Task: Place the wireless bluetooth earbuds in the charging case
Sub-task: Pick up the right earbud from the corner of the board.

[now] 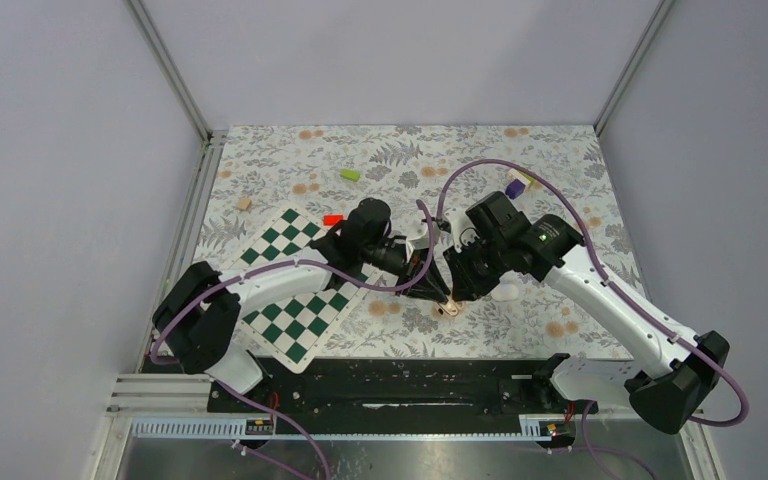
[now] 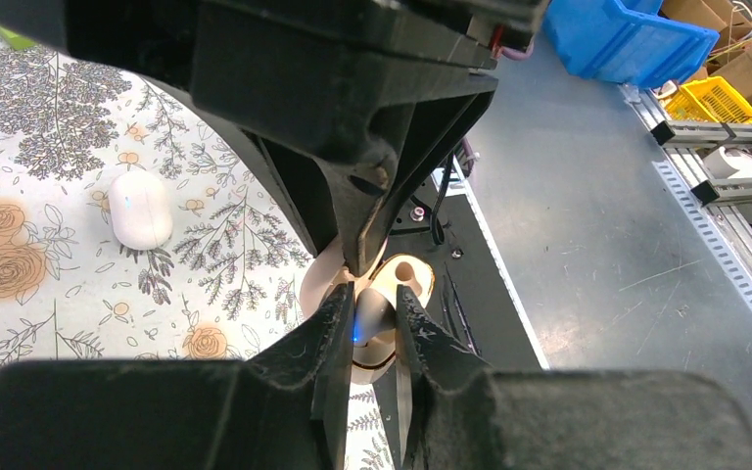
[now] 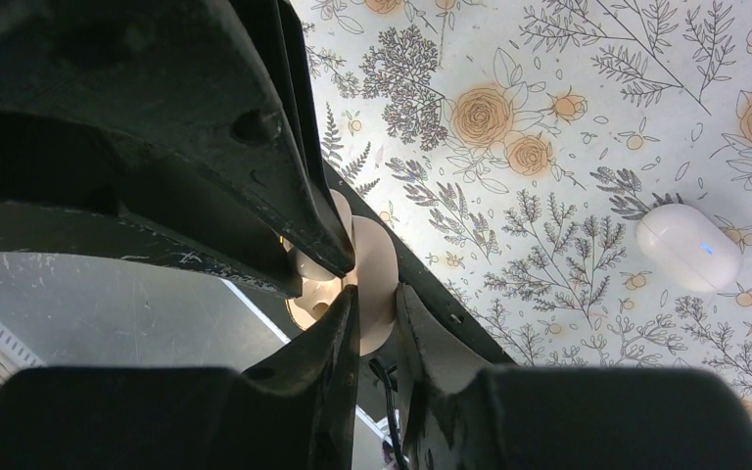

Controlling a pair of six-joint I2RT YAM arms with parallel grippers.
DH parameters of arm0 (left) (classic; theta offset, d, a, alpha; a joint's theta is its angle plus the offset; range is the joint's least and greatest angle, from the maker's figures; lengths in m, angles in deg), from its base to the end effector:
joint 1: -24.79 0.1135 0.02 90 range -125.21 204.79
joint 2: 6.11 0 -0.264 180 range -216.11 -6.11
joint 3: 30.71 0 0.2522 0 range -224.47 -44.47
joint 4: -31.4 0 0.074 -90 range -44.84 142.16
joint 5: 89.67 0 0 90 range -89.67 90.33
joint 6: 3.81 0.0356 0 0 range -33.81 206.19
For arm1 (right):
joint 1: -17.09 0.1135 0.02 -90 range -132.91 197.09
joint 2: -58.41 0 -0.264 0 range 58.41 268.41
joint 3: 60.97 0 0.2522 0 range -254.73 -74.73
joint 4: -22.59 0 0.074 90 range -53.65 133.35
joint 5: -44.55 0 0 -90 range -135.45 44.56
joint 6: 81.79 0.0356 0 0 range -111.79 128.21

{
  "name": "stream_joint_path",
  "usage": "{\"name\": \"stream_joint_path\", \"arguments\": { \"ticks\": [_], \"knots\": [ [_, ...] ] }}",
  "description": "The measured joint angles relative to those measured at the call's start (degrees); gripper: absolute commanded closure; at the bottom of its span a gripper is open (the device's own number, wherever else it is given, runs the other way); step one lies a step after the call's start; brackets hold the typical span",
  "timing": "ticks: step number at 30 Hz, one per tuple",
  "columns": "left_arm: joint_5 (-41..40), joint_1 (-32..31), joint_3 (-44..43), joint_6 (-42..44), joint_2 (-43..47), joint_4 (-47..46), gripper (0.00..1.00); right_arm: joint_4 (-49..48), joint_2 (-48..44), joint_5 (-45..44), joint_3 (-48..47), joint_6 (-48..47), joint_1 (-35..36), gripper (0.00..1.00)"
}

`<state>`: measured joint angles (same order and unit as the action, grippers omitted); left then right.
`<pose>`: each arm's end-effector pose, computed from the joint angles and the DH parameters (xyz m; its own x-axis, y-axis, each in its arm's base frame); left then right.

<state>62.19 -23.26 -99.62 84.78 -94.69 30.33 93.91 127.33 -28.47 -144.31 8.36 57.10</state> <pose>0.2019 -0.2716 0.2636 -0.2355 0.2447 -0.9406 0.9039 -0.3004 -0.3045 0.1682 0.1547 0.3321 -0.6436 -0.5369 -0.5455 -0.7354 0.6314 0.2461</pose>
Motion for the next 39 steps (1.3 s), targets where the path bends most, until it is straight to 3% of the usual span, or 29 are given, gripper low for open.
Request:
{"name": "stream_joint_path", "arguments": {
  "ticks": [9, 22, 25, 34, 39],
  "knots": [
    [0.04, 0.09, -0.66, 1.27, 0.0, 2.34, 0.68, 0.35, -0.07, 0.0, 0.0, 0.33, 0.0, 1.0],
    [-0.79, -0.02, -0.66, 1.36, 0.76, 4.5, 0.53, 0.9, -0.04, -1.07, 0.0, 0.13, 0.0, 1.0],
    [-1.31, -0.13, -0.63, 1.03, 1.33, 5.01, 0.3, 0.81, -0.04, -1.44, 0.0, 0.31, 0.0, 1.0],
    [-8.63, -0.44, 0.55, -1.03, 4.92, 6.36, 0.17, 0.44, 0.35, -2.27, 0.0, 1.51, 0.0, 1.0],
    [-13.75, 1.62, 1.31, -3.5, 4.92, 6.14, 0.15, 0.42, 0.33, -1.18, 0.0, 2.14, 0.2, 1.0]
  ]
}}
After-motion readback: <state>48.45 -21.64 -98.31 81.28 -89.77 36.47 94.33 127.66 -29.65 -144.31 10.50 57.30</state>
